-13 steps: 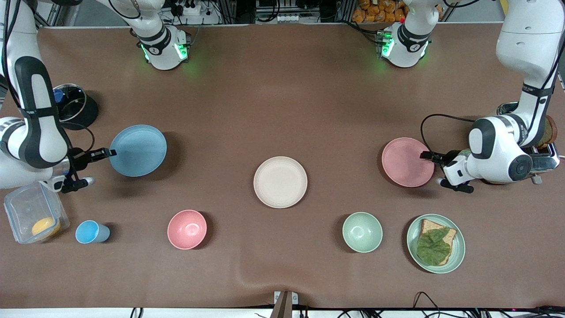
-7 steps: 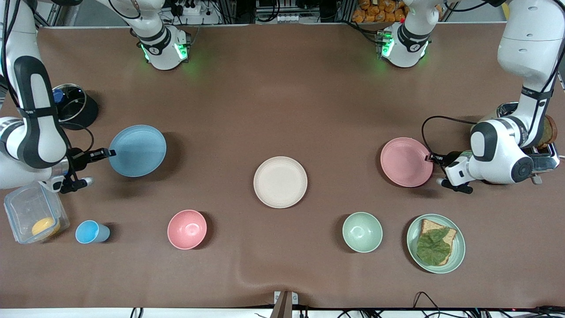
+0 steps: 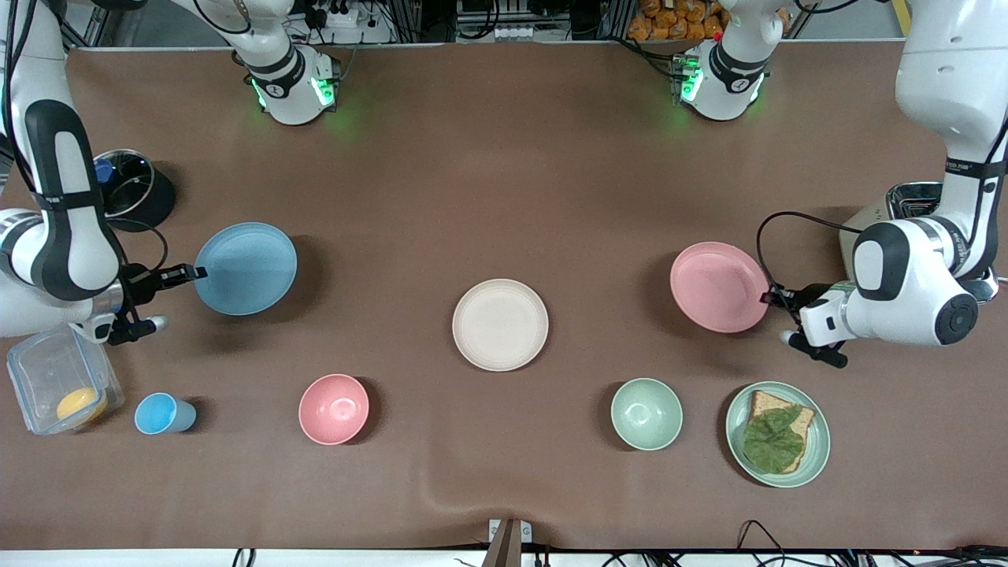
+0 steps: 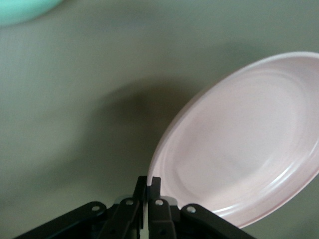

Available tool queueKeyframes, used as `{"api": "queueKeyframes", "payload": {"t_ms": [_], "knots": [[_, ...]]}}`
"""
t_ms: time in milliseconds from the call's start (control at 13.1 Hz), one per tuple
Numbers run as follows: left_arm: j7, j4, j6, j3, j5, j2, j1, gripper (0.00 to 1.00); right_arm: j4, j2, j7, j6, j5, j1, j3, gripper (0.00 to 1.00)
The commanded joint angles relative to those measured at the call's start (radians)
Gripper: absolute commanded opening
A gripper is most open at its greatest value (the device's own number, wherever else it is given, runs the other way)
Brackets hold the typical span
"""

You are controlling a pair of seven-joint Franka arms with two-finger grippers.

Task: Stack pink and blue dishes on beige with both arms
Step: 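Lift the pink plate with the left gripper onto the beige plate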

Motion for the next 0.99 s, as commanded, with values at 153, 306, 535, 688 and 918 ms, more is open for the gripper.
{"api": "queueKeyframes", "payload": {"t_ms": [153,306,535,688,918], "knots": [[-0.325,0.127,-0.050,-0.085,-0.053,0.015,-0.169,0.00,0.041,0.015,0.015,-0.035,0.016,0.009,-0.004,0.00],[-0.436,0.217,-0.029,-0.084,-0.116,0.075,-0.258,0.00,0.042,0.015,0.015,-0.037,0.016,0.011,-0.004,0.00],[-0.519,0.254,0.135,-0.084,-0.149,0.140,-0.381,0.00,0.055,0.015,0.058,-0.037,0.016,0.030,-0.004,0.00],[-0.550,0.254,0.247,-0.081,-0.149,0.189,-0.462,0.00,0.065,0.015,0.081,-0.041,0.016,0.046,-0.004,0.00],[-0.553,0.256,0.382,-0.084,-0.152,0.252,-0.511,0.00,0.081,0.013,0.155,-0.075,0.019,0.086,-0.003,0.00]]}}
